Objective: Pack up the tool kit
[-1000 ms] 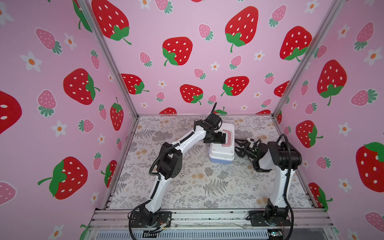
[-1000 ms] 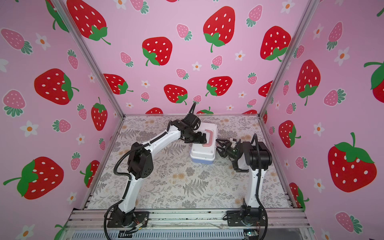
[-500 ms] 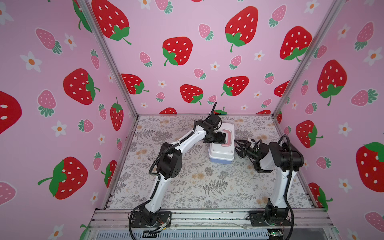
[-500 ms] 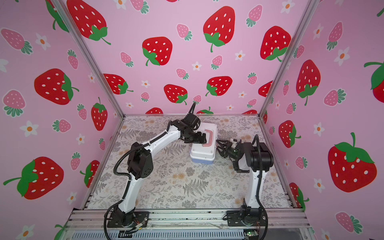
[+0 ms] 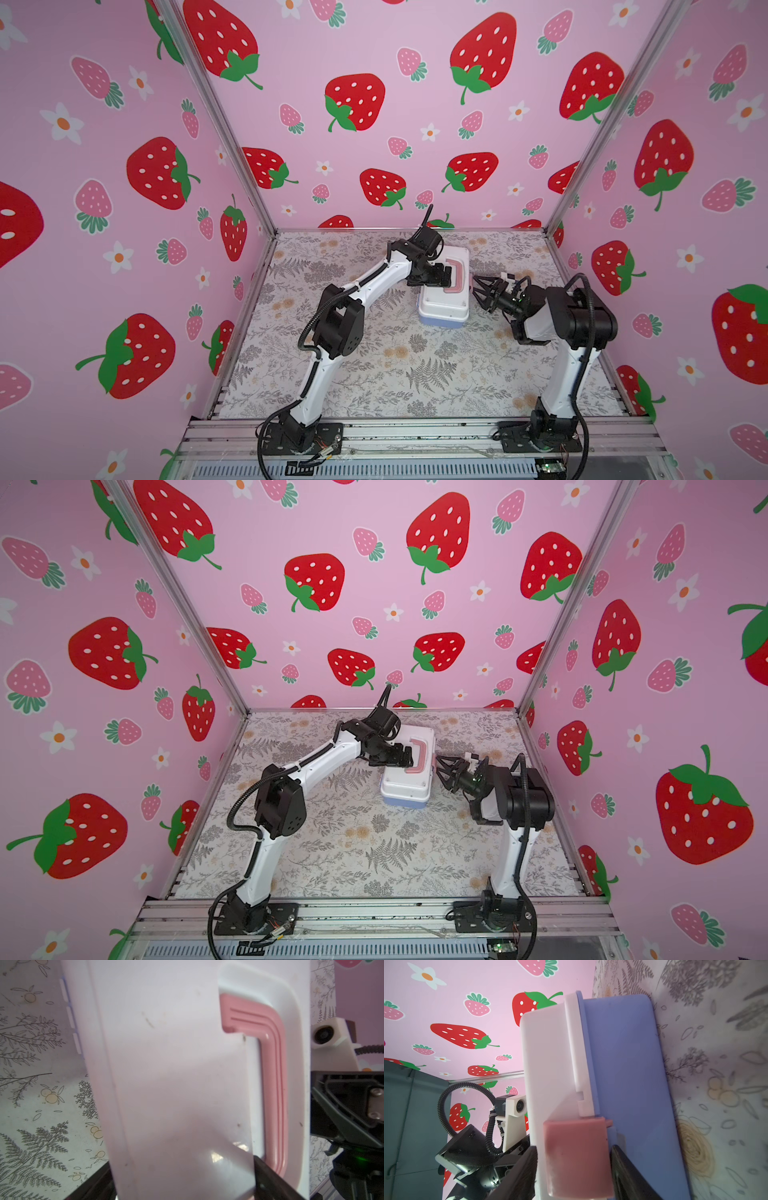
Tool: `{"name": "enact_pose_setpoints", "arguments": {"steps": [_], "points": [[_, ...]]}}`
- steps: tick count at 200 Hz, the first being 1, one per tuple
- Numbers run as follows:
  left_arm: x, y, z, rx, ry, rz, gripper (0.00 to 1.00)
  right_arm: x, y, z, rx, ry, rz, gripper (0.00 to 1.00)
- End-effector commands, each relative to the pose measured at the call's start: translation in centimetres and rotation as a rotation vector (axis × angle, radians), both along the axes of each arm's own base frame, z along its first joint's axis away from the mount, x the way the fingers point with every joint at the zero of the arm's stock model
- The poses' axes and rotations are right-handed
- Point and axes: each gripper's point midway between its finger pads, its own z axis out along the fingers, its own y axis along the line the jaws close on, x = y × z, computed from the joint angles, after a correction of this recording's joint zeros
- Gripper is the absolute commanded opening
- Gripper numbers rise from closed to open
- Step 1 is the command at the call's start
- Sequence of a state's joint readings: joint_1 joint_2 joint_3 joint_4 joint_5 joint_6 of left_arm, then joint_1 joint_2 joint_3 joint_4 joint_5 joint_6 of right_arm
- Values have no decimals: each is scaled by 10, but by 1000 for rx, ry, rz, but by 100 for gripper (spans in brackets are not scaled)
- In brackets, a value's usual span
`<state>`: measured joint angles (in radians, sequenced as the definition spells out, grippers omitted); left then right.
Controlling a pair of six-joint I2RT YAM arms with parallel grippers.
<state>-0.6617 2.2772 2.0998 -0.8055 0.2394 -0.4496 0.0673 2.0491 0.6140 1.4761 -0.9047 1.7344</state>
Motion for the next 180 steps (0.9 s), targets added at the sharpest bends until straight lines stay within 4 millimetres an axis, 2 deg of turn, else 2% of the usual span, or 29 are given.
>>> {"name": "enact_pose_setpoints", "arguments": {"steps": [1, 16, 31, 57, 69, 91, 180], "points": [[-51, 11, -82, 115, 277, -27, 96, -15, 2, 70, 37, -368, 27, 63], [-51, 11, -82, 115, 279, -25, 96, -16, 3, 71, 37, -370, 28, 63], [-52, 11, -82, 114, 279, -26, 96, -16, 2, 72, 37, -374, 26, 55], [-51, 10, -81, 112, 277, -25, 96, -17, 2, 74, 38, -378, 21, 52], [-52, 9, -81, 110, 277, -27, 96, -17, 3, 74, 36, -380, 26, 48], [-52, 10, -81, 112, 278, -27, 96, -16, 6, 67, 16, -364, 38, 51], [-52, 12, -83, 118, 278, -27, 96, -2, 21, 46, -191, -349, 91, 50]]}}
